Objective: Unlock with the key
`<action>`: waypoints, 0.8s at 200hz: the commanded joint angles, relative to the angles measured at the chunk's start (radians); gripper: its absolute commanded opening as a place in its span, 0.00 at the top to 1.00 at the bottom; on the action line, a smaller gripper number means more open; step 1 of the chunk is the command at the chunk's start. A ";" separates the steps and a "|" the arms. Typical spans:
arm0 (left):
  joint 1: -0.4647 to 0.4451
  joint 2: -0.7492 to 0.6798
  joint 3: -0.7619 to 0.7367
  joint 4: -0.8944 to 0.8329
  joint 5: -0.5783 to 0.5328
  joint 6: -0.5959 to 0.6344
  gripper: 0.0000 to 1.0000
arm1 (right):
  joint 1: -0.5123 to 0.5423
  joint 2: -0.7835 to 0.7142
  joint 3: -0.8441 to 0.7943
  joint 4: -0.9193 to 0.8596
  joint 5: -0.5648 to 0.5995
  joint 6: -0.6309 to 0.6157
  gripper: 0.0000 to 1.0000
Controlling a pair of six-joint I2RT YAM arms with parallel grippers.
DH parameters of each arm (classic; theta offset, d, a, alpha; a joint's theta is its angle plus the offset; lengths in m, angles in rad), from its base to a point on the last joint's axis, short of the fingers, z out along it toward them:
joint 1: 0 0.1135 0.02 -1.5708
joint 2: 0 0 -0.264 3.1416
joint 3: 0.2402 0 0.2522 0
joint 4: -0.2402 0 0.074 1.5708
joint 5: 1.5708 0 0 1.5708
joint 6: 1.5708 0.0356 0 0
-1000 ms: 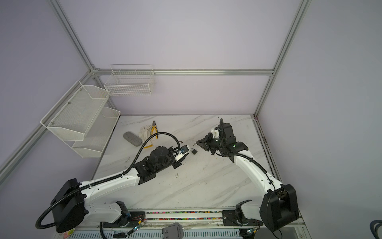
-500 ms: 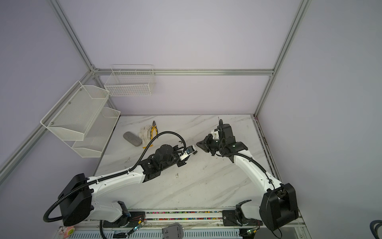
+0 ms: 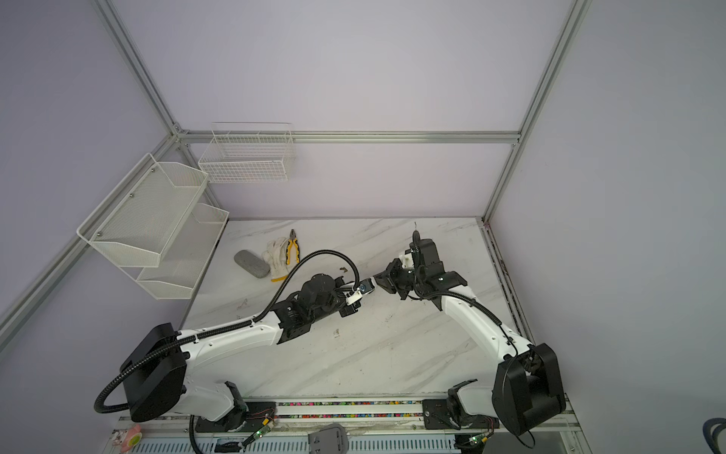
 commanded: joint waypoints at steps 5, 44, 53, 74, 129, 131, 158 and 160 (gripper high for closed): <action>-0.006 -0.008 0.094 0.036 0.005 0.010 0.87 | 0.009 -0.005 -0.019 0.023 -0.008 0.024 1.00; -0.005 -0.005 0.094 0.035 0.009 0.004 0.95 | 0.013 -0.009 -0.029 0.038 -0.011 0.032 1.00; -0.006 -0.004 0.093 0.036 0.009 0.006 0.97 | 0.013 -0.009 -0.030 0.039 -0.013 0.032 1.00; -0.006 -0.005 0.097 0.030 0.008 0.008 1.00 | 0.014 -0.011 -0.030 0.046 -0.017 0.036 1.00; -0.006 -0.004 0.127 -0.015 -0.016 -0.026 1.00 | 0.020 -0.012 -0.049 0.089 -0.039 0.054 1.00; -0.005 -0.003 0.127 -0.016 -0.019 -0.029 1.00 | 0.019 -0.013 -0.051 0.091 -0.040 0.056 0.98; -0.005 -0.006 0.140 -0.038 -0.075 -0.104 1.00 | 0.020 -0.027 -0.070 0.116 -0.059 0.061 0.77; -0.005 -0.006 0.141 -0.037 -0.081 -0.113 1.00 | 0.019 -0.027 -0.071 0.117 -0.060 0.061 0.75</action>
